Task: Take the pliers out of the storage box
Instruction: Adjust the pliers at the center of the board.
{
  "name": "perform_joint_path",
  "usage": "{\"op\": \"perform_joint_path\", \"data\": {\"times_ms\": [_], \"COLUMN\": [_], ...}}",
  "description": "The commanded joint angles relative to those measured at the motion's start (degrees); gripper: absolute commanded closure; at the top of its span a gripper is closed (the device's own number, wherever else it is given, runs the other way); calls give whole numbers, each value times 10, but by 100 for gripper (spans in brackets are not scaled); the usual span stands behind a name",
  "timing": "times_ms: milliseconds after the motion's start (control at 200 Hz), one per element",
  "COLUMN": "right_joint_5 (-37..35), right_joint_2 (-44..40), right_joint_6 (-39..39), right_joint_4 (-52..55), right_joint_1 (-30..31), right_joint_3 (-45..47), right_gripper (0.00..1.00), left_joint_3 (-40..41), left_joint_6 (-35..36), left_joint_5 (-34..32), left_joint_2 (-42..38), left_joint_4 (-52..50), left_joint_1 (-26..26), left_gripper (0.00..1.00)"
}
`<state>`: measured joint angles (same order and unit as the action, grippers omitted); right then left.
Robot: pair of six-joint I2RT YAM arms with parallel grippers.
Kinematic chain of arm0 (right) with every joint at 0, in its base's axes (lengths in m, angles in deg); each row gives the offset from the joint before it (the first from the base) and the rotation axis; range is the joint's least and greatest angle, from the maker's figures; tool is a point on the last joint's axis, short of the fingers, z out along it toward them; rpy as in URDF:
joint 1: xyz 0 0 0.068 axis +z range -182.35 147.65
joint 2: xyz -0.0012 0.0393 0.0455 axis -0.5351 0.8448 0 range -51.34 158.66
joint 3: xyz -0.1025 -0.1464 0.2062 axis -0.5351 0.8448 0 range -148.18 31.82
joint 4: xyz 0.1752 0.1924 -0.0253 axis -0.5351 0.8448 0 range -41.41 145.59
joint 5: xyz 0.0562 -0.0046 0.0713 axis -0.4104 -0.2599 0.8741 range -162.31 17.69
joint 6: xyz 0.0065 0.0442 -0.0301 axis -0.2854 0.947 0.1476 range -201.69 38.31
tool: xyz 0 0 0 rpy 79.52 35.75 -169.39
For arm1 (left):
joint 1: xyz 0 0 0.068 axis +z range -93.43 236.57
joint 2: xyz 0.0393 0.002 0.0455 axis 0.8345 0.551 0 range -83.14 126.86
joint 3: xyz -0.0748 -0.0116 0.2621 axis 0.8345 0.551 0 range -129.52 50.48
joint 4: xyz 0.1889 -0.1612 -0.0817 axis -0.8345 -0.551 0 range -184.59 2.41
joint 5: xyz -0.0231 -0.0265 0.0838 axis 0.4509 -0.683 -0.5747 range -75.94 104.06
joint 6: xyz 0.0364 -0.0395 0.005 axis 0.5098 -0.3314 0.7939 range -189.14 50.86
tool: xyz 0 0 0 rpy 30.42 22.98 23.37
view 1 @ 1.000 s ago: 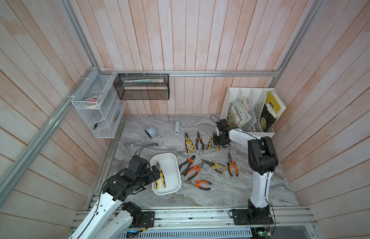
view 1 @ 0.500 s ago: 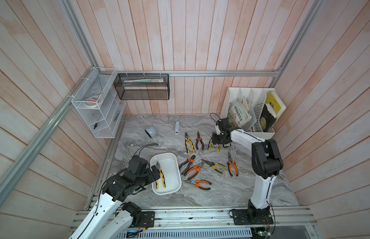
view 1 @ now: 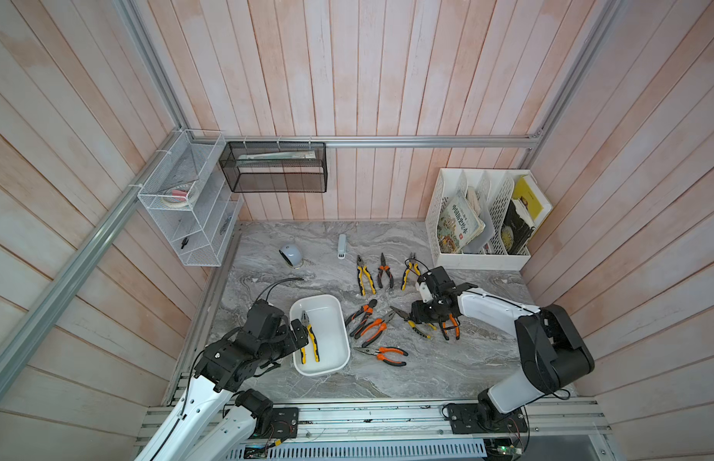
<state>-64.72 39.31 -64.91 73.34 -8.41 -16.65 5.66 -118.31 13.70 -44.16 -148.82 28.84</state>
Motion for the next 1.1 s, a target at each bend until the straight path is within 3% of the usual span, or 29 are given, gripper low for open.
{"op": "perform_joint_path", "data": {"times_ms": [0,340,475,560,695,1000,1095], "right_joint_5": [0,-16,-27,-36,-53,-34,-32], "right_joint_2": [1,-24,-45,-71,-106,-85,-51], "right_joint_6": [27,110,142,149,150,142,158], "right_joint_4": [-4,19,44,51,79,78,82], "right_joint_1": [0,11,11,11,11,10,6], "right_joint_3": [13,74,81,77,42,2,-5], "right_gripper": [46,67,71,60,52,51,44], "left_joint_3": [7,3,4,4,3,-4,-6], "left_joint_6": [-3,0,1,0,1,3,4], "left_joint_5": [5,5,7,8,10,8,8], "left_joint_2": [-2,-4,-4,-6,-7,-9,-8], "left_joint_4": [9,4,6,6,6,2,1], "left_joint_1": [4,3,3,3,3,3,3], "left_gripper": [0,0,0,0,0,0,0]}}
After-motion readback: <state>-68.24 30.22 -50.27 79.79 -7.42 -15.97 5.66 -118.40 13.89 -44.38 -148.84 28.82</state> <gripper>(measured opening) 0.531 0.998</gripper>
